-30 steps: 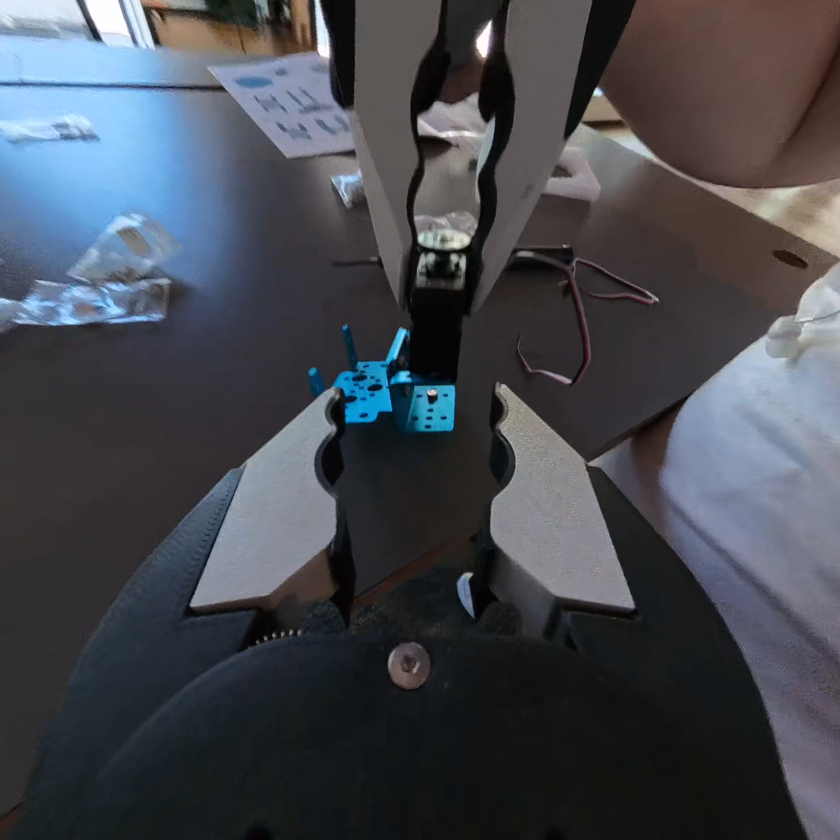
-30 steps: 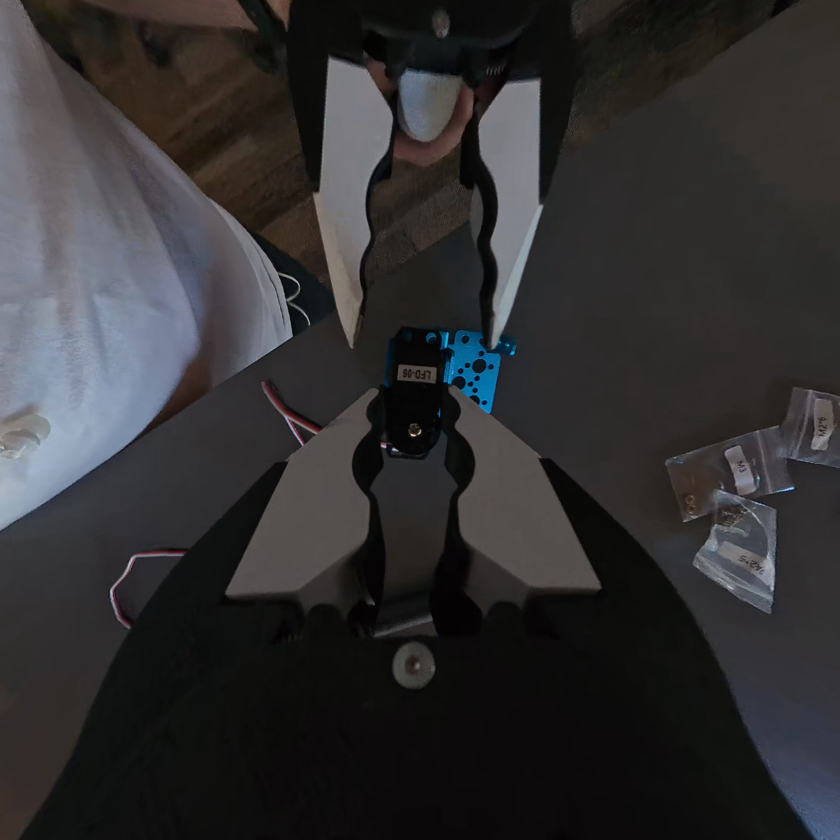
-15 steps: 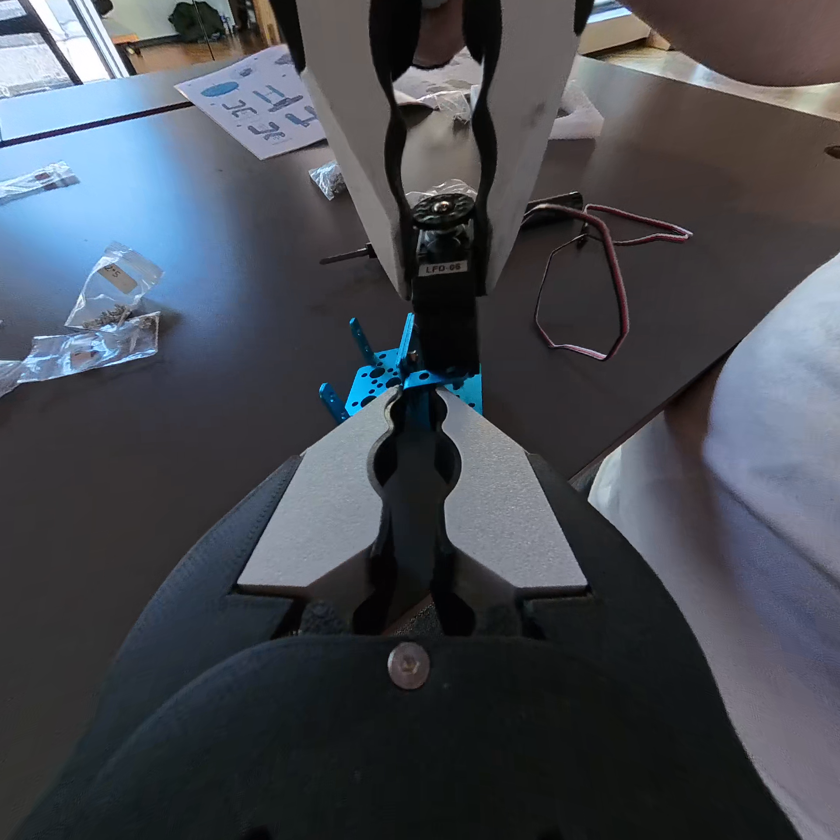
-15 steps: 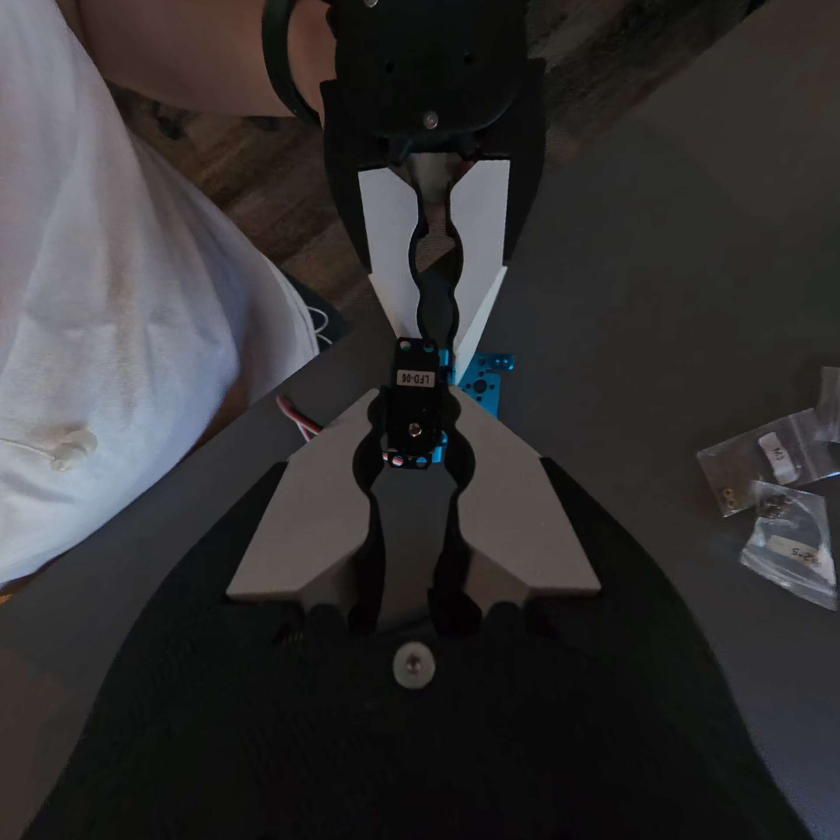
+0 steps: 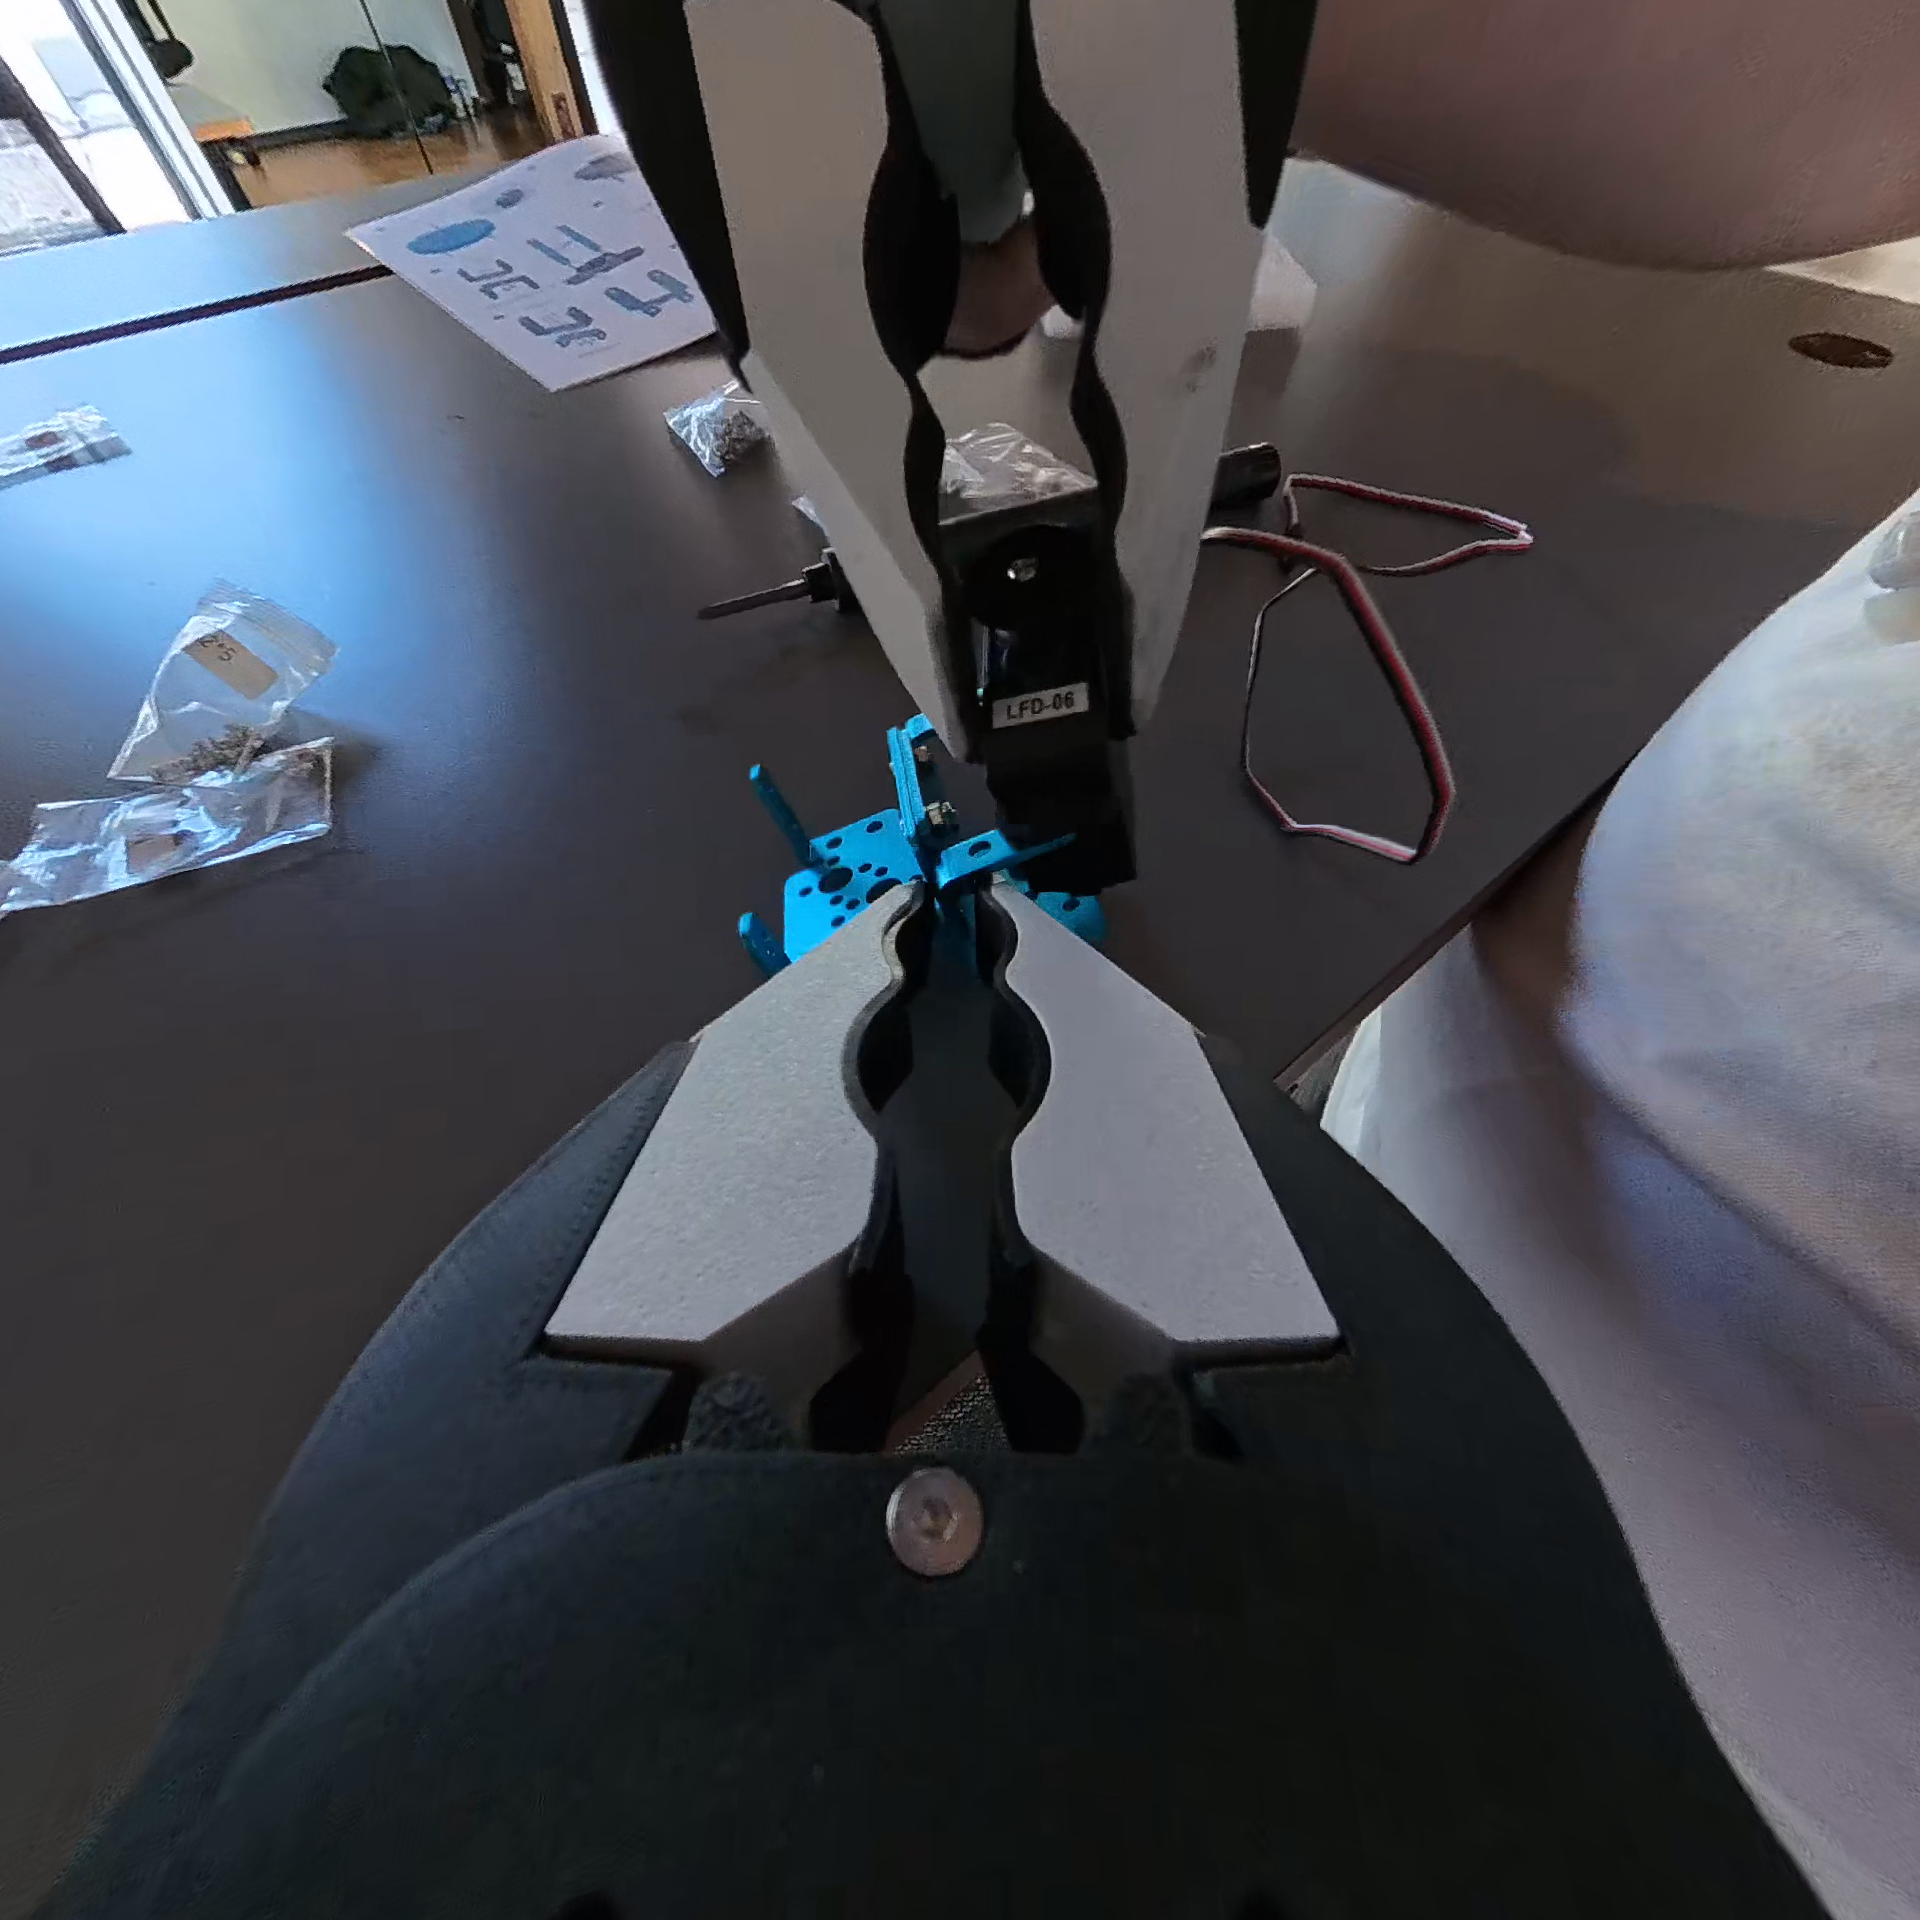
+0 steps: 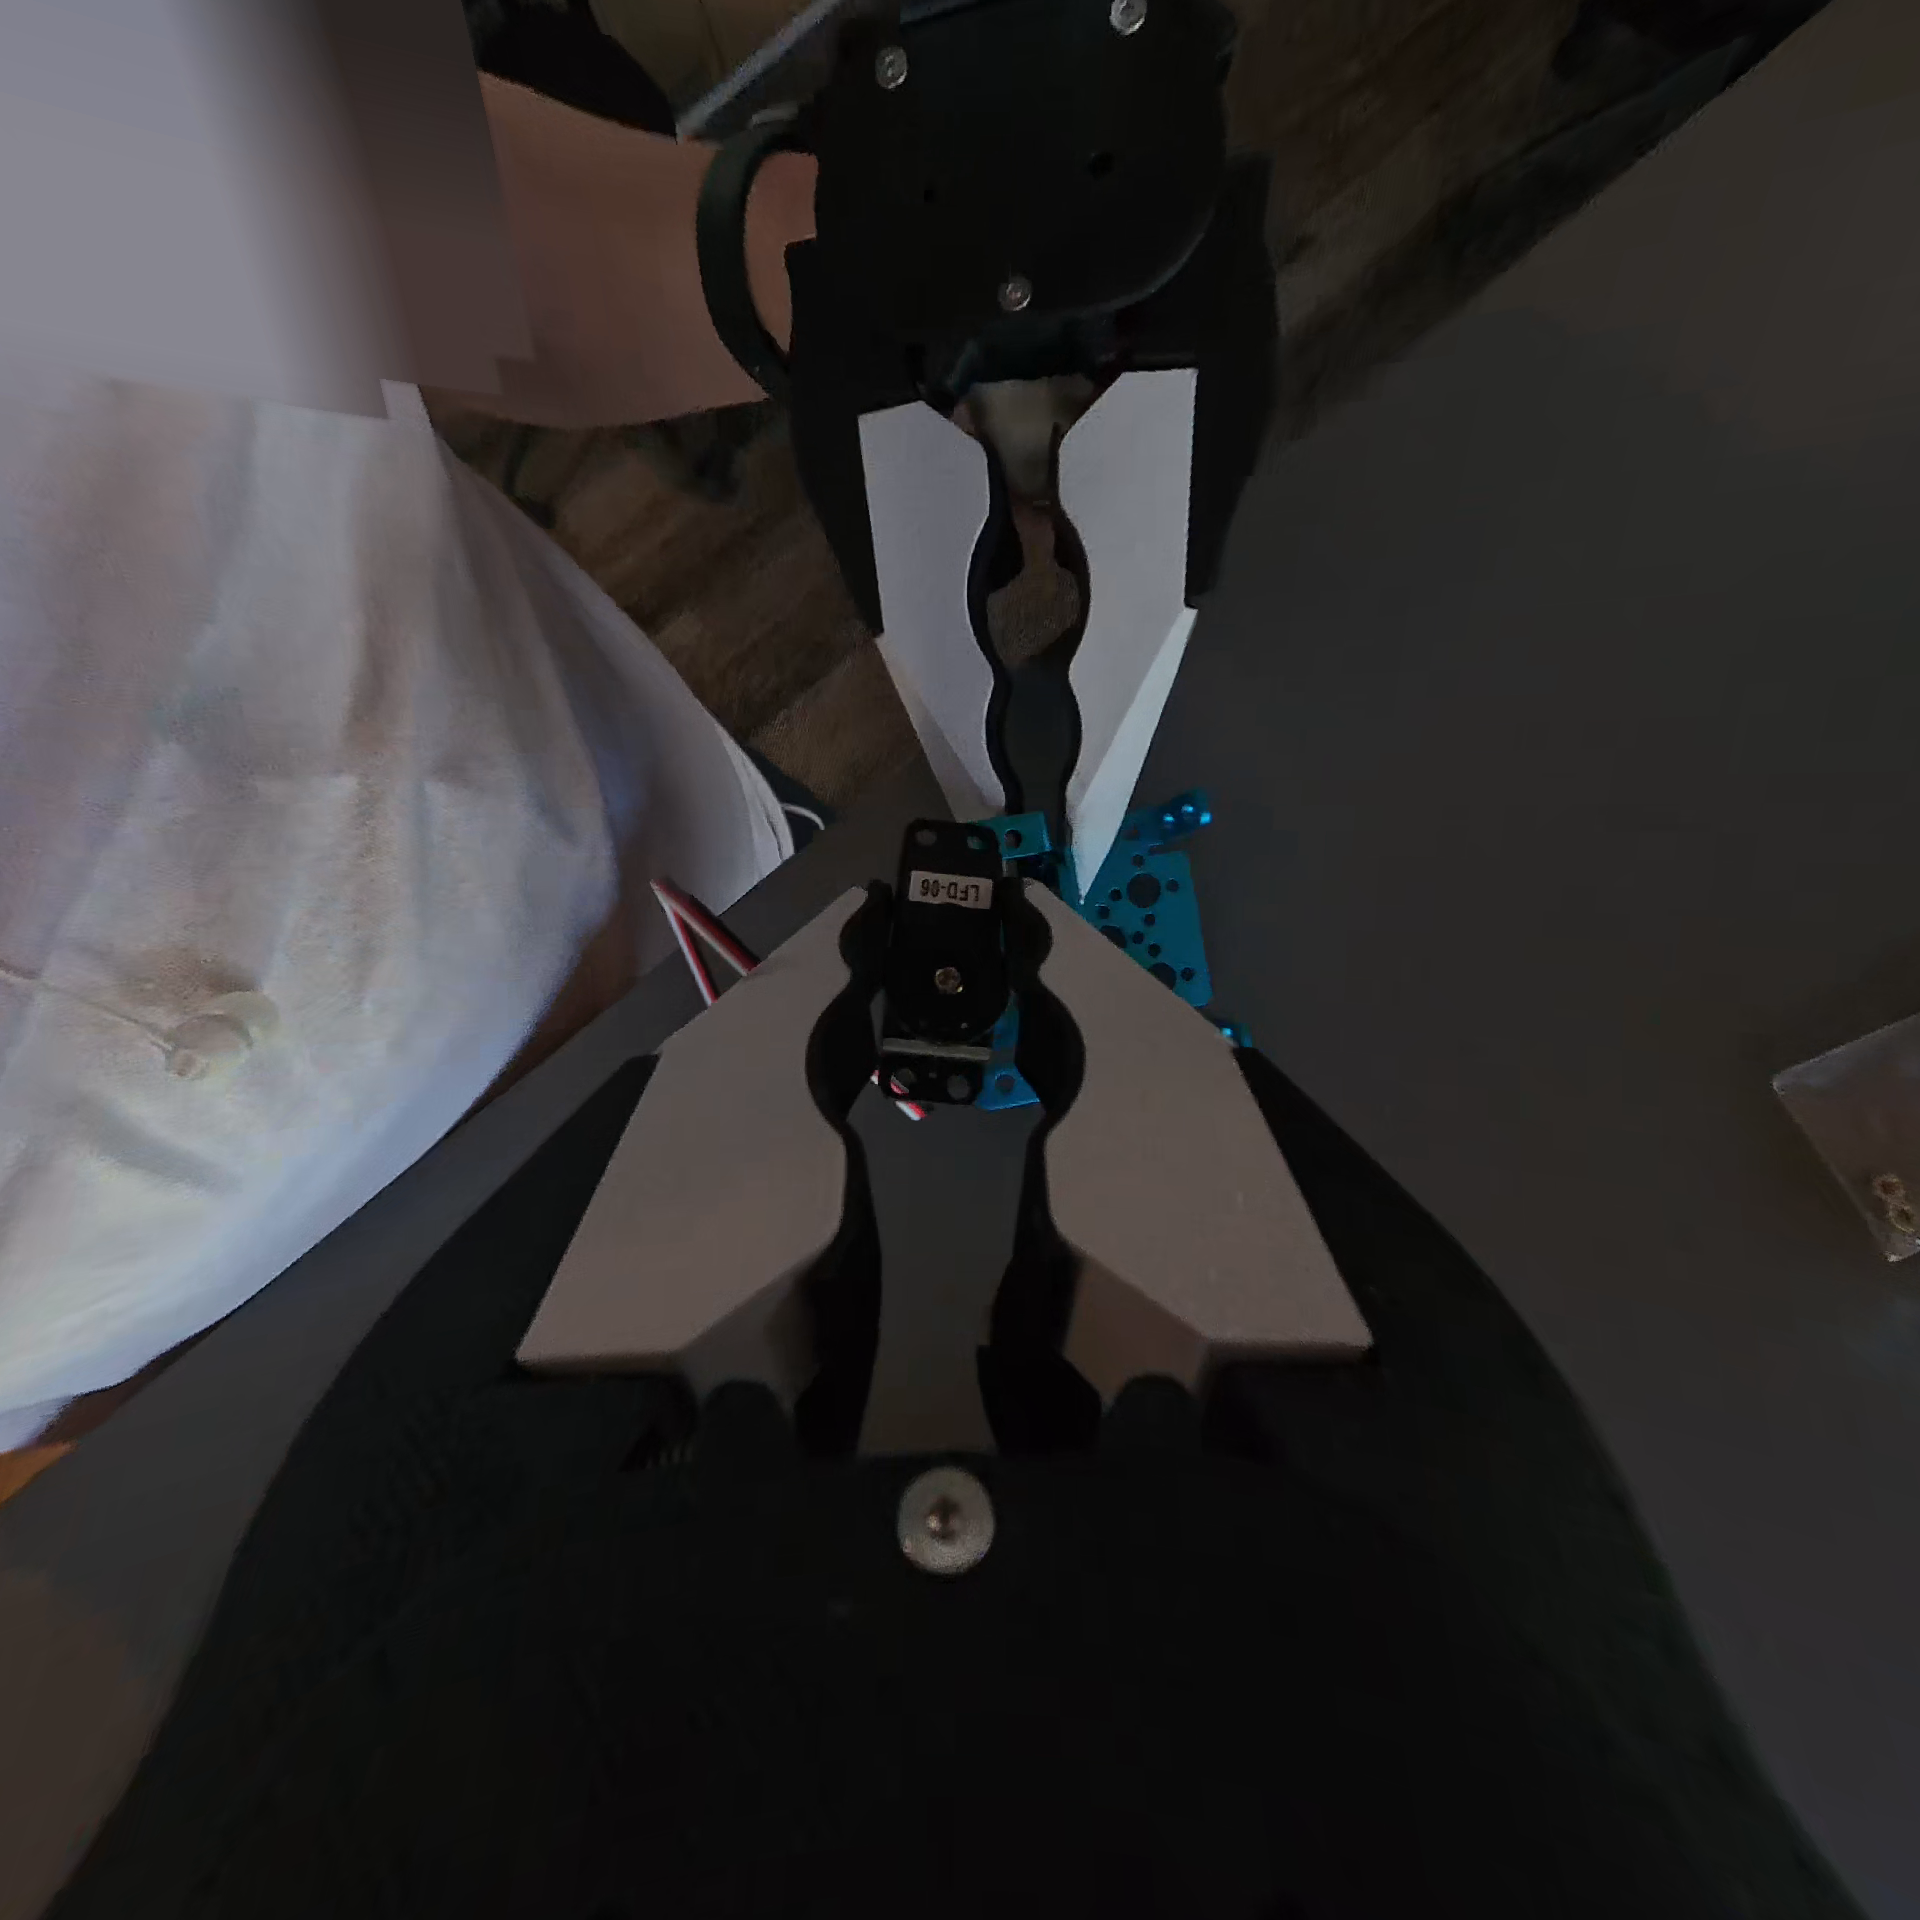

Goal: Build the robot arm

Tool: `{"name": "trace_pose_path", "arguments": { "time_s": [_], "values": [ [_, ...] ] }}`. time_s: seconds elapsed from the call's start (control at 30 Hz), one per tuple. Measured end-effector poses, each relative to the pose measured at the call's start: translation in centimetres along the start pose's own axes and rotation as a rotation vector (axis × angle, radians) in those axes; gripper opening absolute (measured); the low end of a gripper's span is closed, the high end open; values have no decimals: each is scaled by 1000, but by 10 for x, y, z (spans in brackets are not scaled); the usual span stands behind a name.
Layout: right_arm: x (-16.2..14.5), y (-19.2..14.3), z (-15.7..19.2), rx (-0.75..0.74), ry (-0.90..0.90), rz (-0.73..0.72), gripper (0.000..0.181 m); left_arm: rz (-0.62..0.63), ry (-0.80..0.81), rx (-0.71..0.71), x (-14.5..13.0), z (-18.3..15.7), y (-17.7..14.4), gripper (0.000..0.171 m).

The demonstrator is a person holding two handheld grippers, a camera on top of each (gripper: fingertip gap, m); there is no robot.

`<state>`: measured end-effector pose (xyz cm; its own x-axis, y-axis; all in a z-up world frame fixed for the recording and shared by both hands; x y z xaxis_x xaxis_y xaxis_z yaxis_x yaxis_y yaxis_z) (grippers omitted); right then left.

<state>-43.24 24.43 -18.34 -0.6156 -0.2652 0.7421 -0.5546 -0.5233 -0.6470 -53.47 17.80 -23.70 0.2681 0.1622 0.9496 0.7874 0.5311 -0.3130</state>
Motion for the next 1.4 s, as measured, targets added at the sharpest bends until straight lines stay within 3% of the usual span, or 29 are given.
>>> {"name": "trace_pose_path", "arguments": {
  "time_s": [0.23,0.43,0.77,0.9,0.93,0.97,1.07,1.13,1.23,1.33,1.4],
  "values": [
    [-16,3,3,-24,-45,-112,22,11,12,-37,0,1,0,8],
    [-10,4,3,19,-118,-21,22,20,33,-124,1,3,2,7],
    [-22,2,-2,67,-1,-142,23,-16,28,-157,1,5,4,8],
    [-24,1,-1,60,0,-165,22,-39,-187,-187,3,15,-3,25],
    [-24,1,-2,53,0,-168,22,-50,-227,-262,4,15,-7,49],
    [-24,1,-2,45,-4,-169,22,-66,-267,-285,5,18,-12,55],
    [-22,2,-4,29,-15,-171,22,-127,-325,-267,10,26,-22,62],
    [-21,4,-5,22,-19,-173,22,-110,-297,-259,16,17,-17,61],
    [-20,5,-7,8,-28,-165,23,45,-140,-125,13,4,1,60],
    [-19,6,-7,-21,-48,-162,22,103,-99,-91,7,-2,13,34],
    [-19,5,-7,-36,-56,-161,22,88,-116,-83,7,-2,14,32]
  ]
}}
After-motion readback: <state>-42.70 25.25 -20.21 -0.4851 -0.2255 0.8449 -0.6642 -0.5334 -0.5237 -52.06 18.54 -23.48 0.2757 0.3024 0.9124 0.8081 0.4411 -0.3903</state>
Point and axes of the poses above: each gripper's, where its closed fingertips meet, y out along the fingers, x out of its top, z = x × y across the jaws, the point moved 8 cm from there along -y, back along the fingers, and after that the axes turned 4 degrees about -z, right-handed, at the moved point
